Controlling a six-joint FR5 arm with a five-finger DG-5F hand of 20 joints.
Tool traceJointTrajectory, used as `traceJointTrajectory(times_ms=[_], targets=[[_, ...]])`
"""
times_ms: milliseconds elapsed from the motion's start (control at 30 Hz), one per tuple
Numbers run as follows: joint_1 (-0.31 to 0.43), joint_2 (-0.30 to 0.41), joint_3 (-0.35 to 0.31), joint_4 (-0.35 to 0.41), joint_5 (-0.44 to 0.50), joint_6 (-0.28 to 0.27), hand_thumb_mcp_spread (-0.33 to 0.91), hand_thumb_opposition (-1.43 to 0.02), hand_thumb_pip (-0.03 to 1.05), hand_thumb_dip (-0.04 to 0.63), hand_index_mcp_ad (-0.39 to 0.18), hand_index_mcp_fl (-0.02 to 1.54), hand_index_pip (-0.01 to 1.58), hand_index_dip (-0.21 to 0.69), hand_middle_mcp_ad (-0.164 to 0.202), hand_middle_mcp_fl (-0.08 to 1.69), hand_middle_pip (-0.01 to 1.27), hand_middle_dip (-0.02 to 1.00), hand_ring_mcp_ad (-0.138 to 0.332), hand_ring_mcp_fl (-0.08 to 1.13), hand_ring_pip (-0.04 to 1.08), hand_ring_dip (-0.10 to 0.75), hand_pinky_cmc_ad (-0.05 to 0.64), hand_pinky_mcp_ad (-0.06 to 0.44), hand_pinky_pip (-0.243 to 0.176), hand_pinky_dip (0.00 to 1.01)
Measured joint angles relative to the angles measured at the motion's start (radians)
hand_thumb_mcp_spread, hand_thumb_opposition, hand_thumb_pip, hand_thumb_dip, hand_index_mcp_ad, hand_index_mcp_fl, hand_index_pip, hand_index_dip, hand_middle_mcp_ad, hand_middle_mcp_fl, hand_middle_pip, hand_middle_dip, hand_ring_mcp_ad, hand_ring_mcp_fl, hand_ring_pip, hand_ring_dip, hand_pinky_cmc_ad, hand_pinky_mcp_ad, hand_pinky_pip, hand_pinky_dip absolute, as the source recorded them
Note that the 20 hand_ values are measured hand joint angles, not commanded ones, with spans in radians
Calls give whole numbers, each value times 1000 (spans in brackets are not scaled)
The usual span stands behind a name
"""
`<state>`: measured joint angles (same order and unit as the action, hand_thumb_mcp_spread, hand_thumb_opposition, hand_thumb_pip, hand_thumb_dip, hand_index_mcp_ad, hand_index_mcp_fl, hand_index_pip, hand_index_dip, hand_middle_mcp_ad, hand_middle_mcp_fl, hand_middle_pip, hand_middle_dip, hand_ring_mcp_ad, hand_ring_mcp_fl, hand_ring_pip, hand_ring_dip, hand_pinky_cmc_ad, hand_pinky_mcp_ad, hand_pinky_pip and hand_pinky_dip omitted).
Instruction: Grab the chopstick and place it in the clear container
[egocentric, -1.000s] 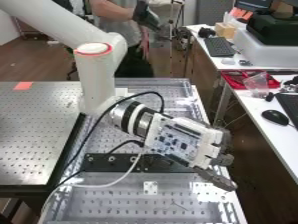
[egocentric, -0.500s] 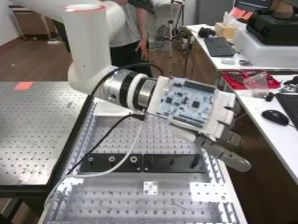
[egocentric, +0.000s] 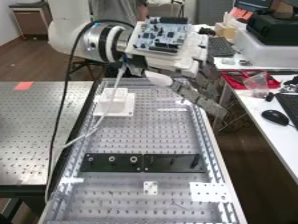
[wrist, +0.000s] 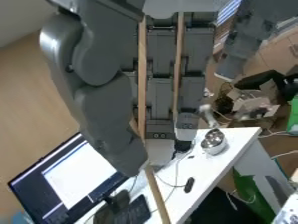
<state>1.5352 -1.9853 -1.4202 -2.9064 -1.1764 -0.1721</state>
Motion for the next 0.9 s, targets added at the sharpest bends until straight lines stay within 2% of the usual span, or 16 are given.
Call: traceJointTrajectory(times_ms=[233, 467, 633, 900], targets=[[119, 43, -54, -9, 166, -8, 632, -1080, 576, 260, -87, 1068, 798, 61, 37, 1152, 525, 620, 35, 899, 87, 429, 393, 262, 21, 180], [251, 47, -64, -52, 332, 0, 632, -1080, 576, 260, -87, 1070, 798, 75, 37, 1152, 525, 620, 35, 895, 87, 431, 391, 265, 21, 180], [351, 15, -40, -126, 445, 30, 632, -1080, 576, 260, -89, 1066, 798, 75, 37, 1152, 525, 620, 35, 895, 87, 429, 389, 265, 24, 176], [445, -54, 23, -242, 539, 76, 632, -1080, 576, 260, -98, 1070, 798, 75, 40, 1152, 525, 620, 35, 913, 87, 431, 387, 265, 35, 180]])
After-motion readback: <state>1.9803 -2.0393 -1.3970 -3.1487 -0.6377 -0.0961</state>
